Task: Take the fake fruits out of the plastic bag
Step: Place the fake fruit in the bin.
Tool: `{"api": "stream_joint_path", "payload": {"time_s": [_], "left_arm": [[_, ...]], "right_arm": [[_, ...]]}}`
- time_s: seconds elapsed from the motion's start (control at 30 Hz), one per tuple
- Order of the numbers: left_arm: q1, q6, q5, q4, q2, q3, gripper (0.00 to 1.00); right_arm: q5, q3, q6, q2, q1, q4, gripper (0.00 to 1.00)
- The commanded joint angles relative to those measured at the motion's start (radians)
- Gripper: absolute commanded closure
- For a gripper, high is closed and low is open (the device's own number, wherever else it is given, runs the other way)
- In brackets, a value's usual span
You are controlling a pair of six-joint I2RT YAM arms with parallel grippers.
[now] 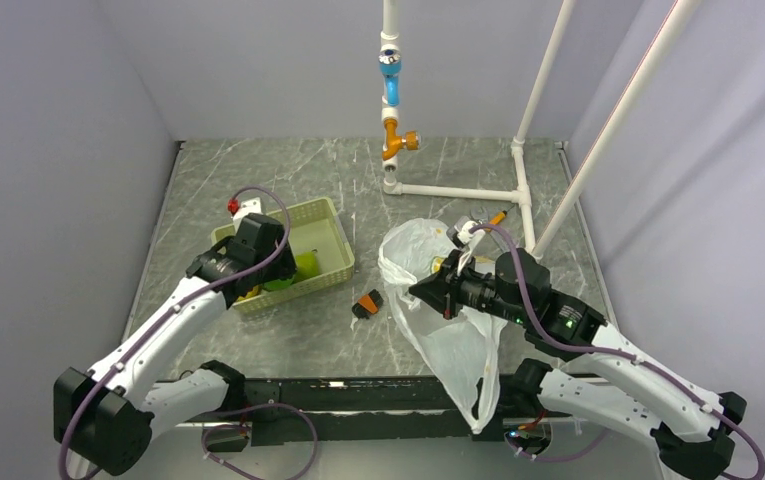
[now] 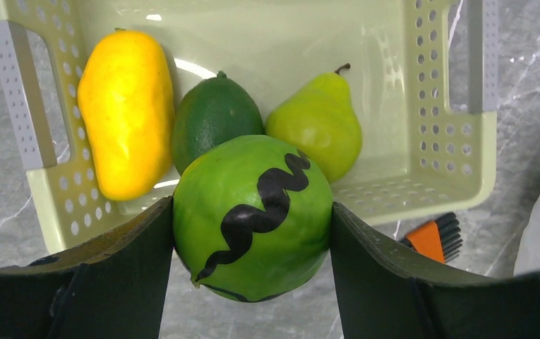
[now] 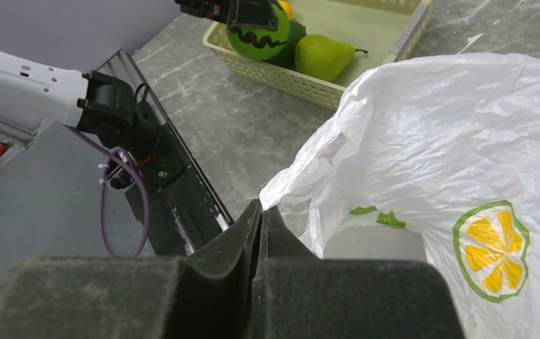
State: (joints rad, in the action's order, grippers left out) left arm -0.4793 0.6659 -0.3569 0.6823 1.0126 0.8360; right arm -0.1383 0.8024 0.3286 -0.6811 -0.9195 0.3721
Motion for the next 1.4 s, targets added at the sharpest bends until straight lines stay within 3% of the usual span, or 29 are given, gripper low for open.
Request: {"api": "stream_joint_path", "payload": {"time_s": [0.0,0.03,0.1,0.2,0.3,0.47,0.57,0.87,1.03,1.13,1.27,1.37], "left_arm": [[0.048,-0.04,0.071,-0.045,0.047,0.016,0.94],[0.054,-0.044,0.076,-0.047,0.054,0.019,0.9],[0.065,-0.053,0.077,-0.053,0.063,0.021,0.67],[0.077,-0.057,0.069,-0.07,0.061,0.014,0.53],[0.099,-0.071,0.138,-0.111,0.073,0.017,0.54],[0.113,-0.121,0.431,-0.252,0.123,0.054,0.61],[0.112,-0.111,0.536,-0.329,0.161,0.071,0.62],[0.11,-0.091,0.577,-0.39,0.326,0.115,0.55],[0.109,-0.088,0.6,-0.41,0.412,0.14,0.46],[0.108,-0.089,0.574,-0.361,0.472,0.178,0.44],[0.094,-0.097,0.508,-0.349,0.461,0.148,0.28],[0.091,-0.097,0.513,-0.367,0.44,0.117,0.01]], "right_arm": [[-0.001,0.038,-0.005,-0.014,0.0,-0.041,1.0],[-0.001,0.036,-0.005,-0.017,0.001,-0.04,1.0],[-0.003,0.03,-0.007,-0.02,0.001,-0.041,1.0],[-0.001,0.033,-0.012,-0.031,0.001,-0.032,1.0],[-0.001,0.035,-0.017,-0.035,0.001,-0.031,1.0],[0.008,0.041,-0.023,-0.039,0.0,-0.024,1.0],[0.011,0.038,-0.022,-0.035,0.001,-0.023,1.0],[0.014,0.029,-0.01,-0.025,0.0,-0.017,1.0],[0.013,0.028,-0.008,-0.024,0.0,-0.017,1.0],[0.013,0.03,-0.007,-0.022,0.0,-0.008,1.0],[0.019,0.026,-0.005,-0.015,0.0,-0.009,1.0],[0.017,0.025,-0.007,-0.021,0.001,-0.016,1.0]]}}
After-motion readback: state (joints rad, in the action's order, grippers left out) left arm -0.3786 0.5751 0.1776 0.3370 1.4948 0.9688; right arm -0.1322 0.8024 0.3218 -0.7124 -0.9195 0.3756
